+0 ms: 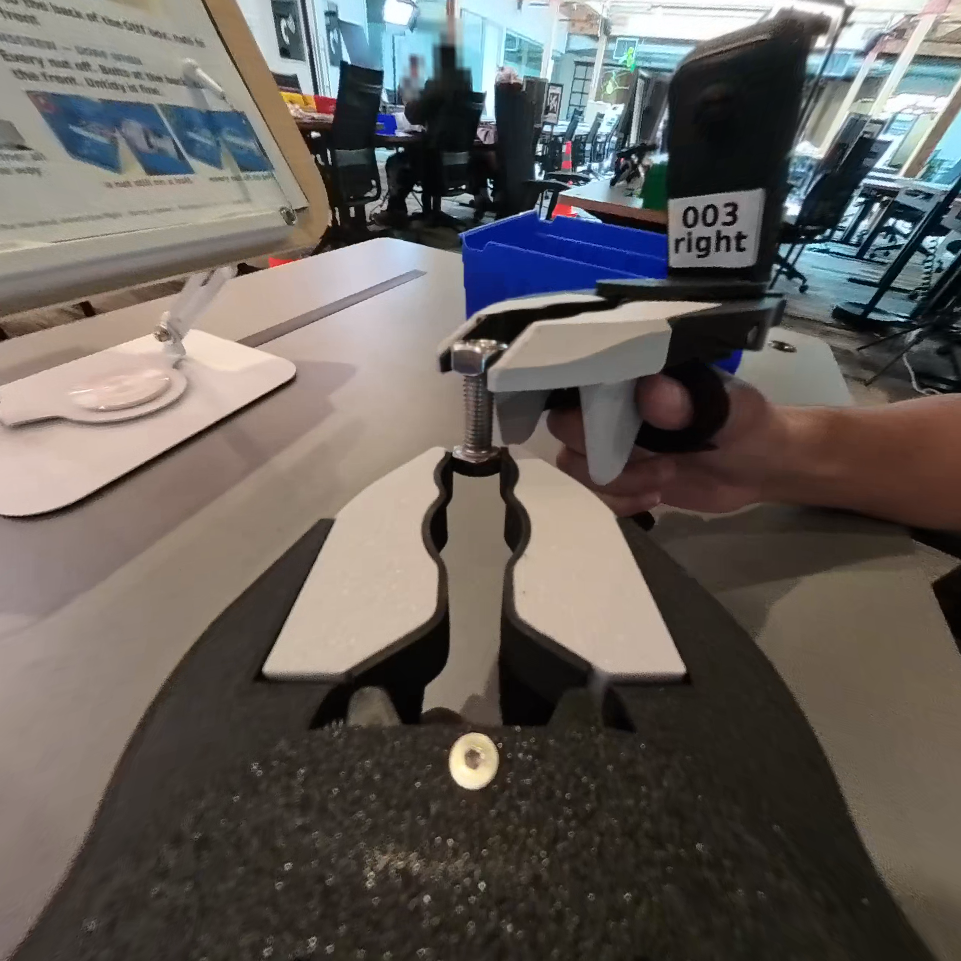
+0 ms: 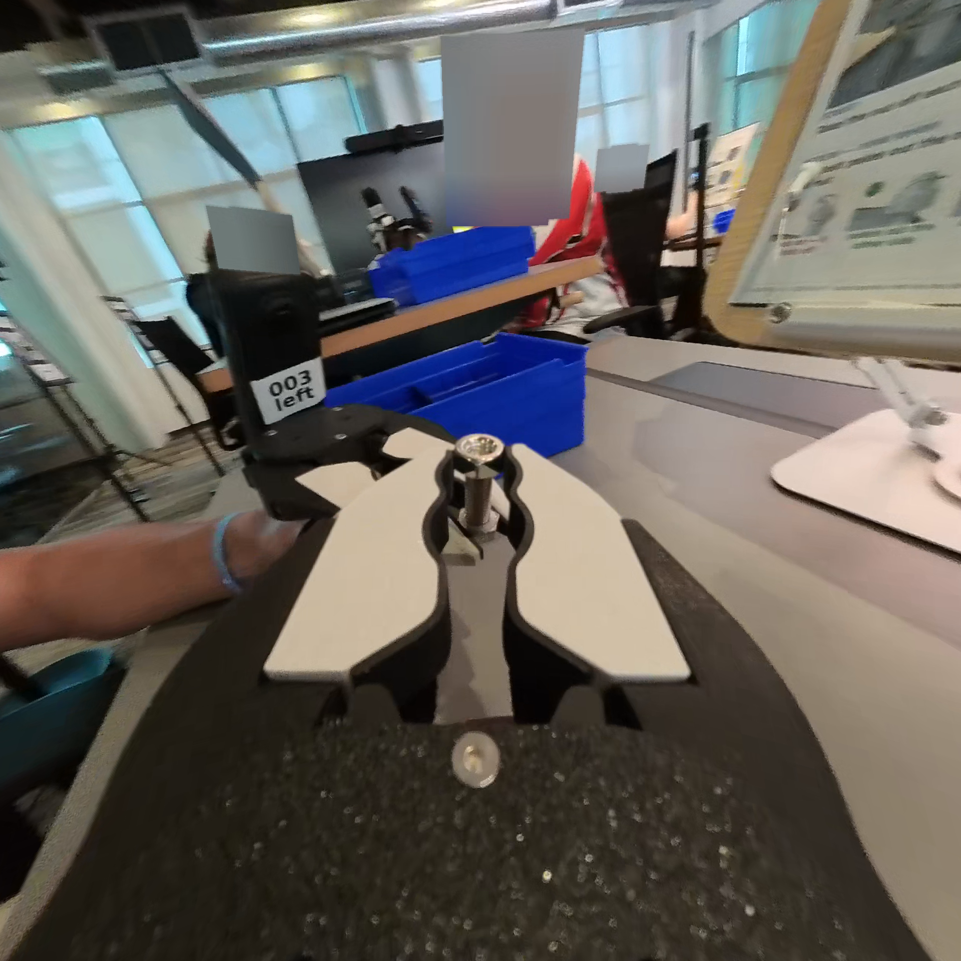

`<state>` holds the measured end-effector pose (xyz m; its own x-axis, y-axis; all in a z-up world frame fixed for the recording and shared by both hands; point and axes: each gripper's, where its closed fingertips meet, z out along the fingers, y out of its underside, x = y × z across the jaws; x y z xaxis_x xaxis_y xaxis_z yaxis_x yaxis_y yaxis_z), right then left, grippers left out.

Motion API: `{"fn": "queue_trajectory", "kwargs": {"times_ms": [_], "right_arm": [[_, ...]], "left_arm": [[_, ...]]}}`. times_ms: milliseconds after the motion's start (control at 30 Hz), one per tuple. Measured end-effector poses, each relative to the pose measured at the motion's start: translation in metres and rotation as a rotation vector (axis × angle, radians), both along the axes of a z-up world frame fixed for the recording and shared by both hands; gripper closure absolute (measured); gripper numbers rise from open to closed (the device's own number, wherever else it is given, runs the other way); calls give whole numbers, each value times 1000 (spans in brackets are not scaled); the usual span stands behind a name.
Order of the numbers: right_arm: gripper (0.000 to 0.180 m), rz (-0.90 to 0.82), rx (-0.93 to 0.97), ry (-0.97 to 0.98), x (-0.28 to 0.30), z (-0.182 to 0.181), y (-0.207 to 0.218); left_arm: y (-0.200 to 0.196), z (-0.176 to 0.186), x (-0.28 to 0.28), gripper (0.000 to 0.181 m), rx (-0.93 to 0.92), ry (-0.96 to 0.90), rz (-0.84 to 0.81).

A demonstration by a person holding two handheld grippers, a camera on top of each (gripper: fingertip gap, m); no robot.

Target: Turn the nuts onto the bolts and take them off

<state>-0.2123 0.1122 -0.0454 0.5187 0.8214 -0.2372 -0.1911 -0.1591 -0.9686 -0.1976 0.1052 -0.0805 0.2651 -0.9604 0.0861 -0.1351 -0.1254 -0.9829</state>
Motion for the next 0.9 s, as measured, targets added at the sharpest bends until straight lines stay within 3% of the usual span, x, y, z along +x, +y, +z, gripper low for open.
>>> {"fn": "queue_trajectory", "kwargs": {"times_ms": [100, 300, 567, 767, 900], "right_arm": [[162, -43, 7, -21, 1, -2, 2], [146, 45, 17, 96, 11, 11, 0], [136, 355, -55, 230, 8, 15, -21], [135, 491, -14, 201, -9, 17, -48], [126, 442, 9, 194, -10, 19, -45]], "left_arm": [[2, 0, -1, 164, -53, -25, -20], [4, 7, -9, 164, -181, -114, -82], [-39, 11, 1, 164, -230, -135, -337], [-44, 14, 2, 164, -259, -160, -365], [-35, 17, -3, 164, -259, -169, -331]]}}
